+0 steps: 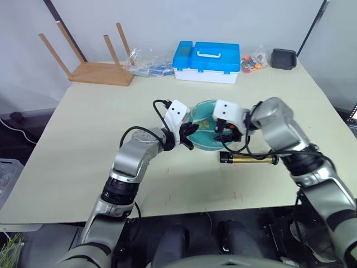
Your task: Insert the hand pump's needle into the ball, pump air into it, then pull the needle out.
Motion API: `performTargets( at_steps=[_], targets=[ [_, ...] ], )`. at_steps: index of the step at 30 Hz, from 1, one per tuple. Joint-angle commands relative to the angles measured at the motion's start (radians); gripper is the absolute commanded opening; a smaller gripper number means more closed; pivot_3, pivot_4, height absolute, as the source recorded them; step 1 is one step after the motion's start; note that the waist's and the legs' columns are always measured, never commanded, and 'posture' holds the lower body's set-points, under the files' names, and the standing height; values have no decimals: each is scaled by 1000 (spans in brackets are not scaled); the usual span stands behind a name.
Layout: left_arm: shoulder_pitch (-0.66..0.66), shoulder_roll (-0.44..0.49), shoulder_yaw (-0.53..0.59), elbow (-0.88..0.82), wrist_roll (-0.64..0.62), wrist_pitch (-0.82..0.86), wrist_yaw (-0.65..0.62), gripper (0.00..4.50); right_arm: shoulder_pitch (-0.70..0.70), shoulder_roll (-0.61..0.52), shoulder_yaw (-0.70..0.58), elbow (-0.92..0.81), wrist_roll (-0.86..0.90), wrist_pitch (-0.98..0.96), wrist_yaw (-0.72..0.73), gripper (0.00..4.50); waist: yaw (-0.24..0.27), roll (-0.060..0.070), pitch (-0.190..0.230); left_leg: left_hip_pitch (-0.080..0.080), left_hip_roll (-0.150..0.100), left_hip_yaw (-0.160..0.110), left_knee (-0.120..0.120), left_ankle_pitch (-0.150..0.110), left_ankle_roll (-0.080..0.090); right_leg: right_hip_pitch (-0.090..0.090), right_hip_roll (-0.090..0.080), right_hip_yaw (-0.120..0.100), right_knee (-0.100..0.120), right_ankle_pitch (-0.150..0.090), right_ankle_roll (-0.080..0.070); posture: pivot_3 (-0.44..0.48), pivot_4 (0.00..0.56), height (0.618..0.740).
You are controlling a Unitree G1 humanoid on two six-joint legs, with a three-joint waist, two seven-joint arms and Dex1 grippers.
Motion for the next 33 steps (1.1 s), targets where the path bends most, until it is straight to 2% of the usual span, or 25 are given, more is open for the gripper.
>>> performTargets(
  at_steps=[1,6,10,13,18,22,23,24,25,29,32,33],
  targets=[
    [17,15,-17,48,21,20,3,0,73,-92,-154,-236,119,45,40,3009,6,-1,3,-1,0,-1,0,0,0,0,0,-1,-1,0,0,0,150,740],
    [14,20,-9,46,19,15,-7,0,238,-189,-393,-457,316,74,52,3009,6,-2,8,-3,0,-3,0,-1,1,0,0,-4,-2,-1,1,0,150,740],
    [10,29,-2,37,15,19,-15,0,346,-178,-638,-556,514,60,61,3009,7,-5,12,-2,1,0,1,-1,1,1,0,-6,-2,-1,1,0,150,740],
    [10,34,-1,30,14,19,-20,0,444,-243,-722,-624,566,82,48,3009,9,-5,13,-3,1,1,1,0,1,1,1,-7,-2,-1,1,0,150,740],
    [17,55,1,12,13,14,-36,0,538,-276,-862,-681,739,157,17,3009,5,-6,15,-3,1,3,1,-1,1,1,1,-5,-2,-1,1,0,150,740],
    [22,65,9,0,3,21,-49,0,582,-300,-906,-673,845,197,-21,4134,4,-9,17,-3,2,4,1,-1,1,1,1,-5,-2,-1,1,0,150,740],
    [20,65,25,-6,-6,21,-49,406,597,-304,-912,-674,860,188,-30,4500,4,-9,17,-2,2,4,1,-1,2,1,1,-4,-1,-1,1,0,150,740],
    [16,69,38,-16,-17,24,-54,836,607,-307,-915,-673,870,178,-44,4500,4,-10,17,-2,2,4,1,-1,2,1,1,-4,-2,-1,1,0,150,740],
    [14,76,50,-30,-30,23,-65,1035,615,-307,-917,-667,876,169,-61,4500,4,-10,18,-2,2,4,1,-1,2,1,1,-4,-2,-1,1,0,150,740],
    [19,124,86,-92,-77,40,-103,2973,635,-323,-915,-651,914,139,-109,4500,5,-12,25,-4,2,5,1,-1,2,0,2,-4,-2,-1,1,0,150,740],
    [48,231,166,-167,-152,67,-188,4460,667,-333,-918,-636,936,111,-129,4500,5,-14,28,-7,2,5,2,-1,2,-2,1,-4,-2,-1,1,0,150,740],
    [54,257,194,-179,-176,74,-209,4460,678,-336,-922,-634,945,105,-134,4500,5,-14,28,-9,2,4,2,0,1,-5,2,-4,-2,-1,0,0,150,740]
  ],
)
